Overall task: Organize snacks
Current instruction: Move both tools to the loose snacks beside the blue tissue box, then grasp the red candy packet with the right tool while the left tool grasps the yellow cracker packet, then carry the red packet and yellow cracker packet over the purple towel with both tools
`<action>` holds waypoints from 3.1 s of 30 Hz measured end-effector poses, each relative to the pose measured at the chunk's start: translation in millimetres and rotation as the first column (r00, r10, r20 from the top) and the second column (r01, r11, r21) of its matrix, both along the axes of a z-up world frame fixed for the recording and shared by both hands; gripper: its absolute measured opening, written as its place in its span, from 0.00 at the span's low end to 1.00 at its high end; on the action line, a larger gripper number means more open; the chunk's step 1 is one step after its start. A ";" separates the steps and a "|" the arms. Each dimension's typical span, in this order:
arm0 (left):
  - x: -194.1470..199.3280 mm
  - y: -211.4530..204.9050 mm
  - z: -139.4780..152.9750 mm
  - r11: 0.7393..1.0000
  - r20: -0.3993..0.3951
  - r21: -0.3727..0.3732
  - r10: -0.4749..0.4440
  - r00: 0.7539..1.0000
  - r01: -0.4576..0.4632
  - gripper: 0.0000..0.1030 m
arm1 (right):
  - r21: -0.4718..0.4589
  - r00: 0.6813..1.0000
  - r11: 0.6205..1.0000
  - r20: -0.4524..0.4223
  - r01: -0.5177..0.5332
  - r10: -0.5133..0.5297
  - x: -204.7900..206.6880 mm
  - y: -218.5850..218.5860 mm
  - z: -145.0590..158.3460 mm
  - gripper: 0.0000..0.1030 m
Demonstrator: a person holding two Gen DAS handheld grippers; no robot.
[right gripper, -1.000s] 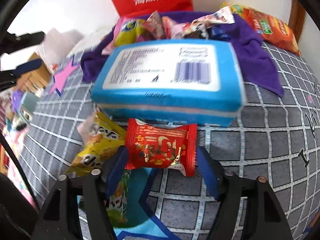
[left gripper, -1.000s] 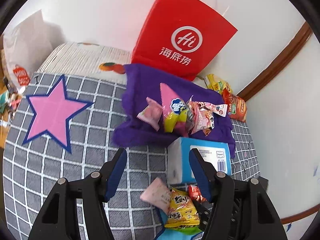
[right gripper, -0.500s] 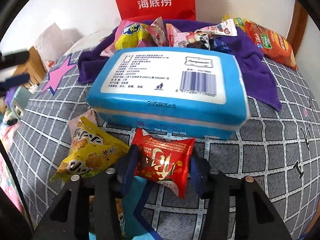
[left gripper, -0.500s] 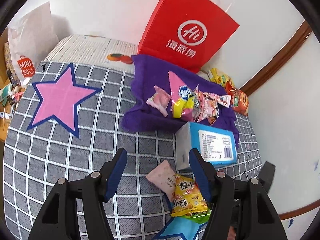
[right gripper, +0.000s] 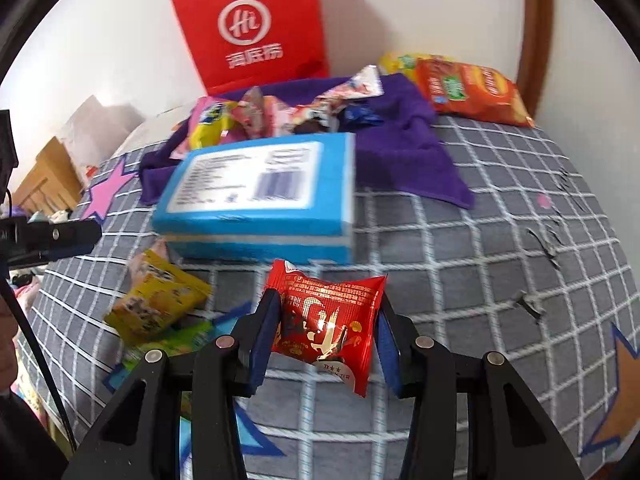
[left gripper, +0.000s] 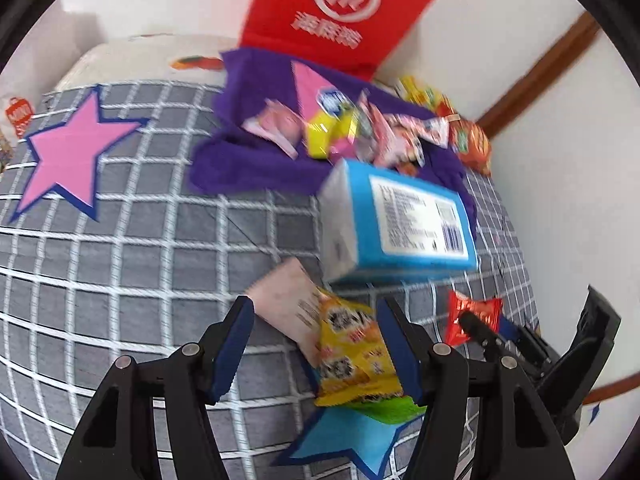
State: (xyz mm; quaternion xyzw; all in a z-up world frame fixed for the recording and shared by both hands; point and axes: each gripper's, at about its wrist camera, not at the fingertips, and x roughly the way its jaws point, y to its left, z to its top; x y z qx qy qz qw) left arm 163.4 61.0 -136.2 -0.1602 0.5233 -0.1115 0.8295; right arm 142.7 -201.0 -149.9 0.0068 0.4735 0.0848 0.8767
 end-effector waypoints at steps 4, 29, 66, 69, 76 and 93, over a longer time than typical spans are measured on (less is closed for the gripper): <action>-2.2 -21.0 -9.3 0.999 -0.025 -0.007 -0.043 0.999 0.043 0.60 | 0.008 1.000 1.000 -0.010 0.026 -0.026 -7.4 -16.2 -6.4 0.45; -7.8 -71.1 -38.0 0.979 -0.059 0.146 -0.135 0.989 0.143 0.39 | 0.058 0.999 0.997 -0.012 0.048 -0.048 -20.5 -38.6 -33.4 0.43; 90.1 -30.7 117.2 0.992 0.261 0.122 -0.018 0.965 -0.014 0.38 | 0.084 0.977 0.996 0.214 -0.040 0.021 126.7 2.9 145.5 0.39; 105.7 -30.6 114.6 0.990 0.265 0.136 -0.002 0.964 -0.035 0.38 | 0.107 0.977 0.993 0.209 -0.057 0.033 147.5 11.8 146.1 0.39; 141.4 -29.4 106.3 0.992 0.261 0.117 0.010 0.965 -0.042 0.38 | 0.117 0.975 0.990 0.216 -0.073 0.046 184.5 26.3 141.5 0.39; 182.6 3.4 60.7 0.995 0.170 0.057 0.073 0.983 -0.083 0.38 | 0.046 0.998 0.998 0.057 -0.040 0.037 242.1 13.1 73.0 0.39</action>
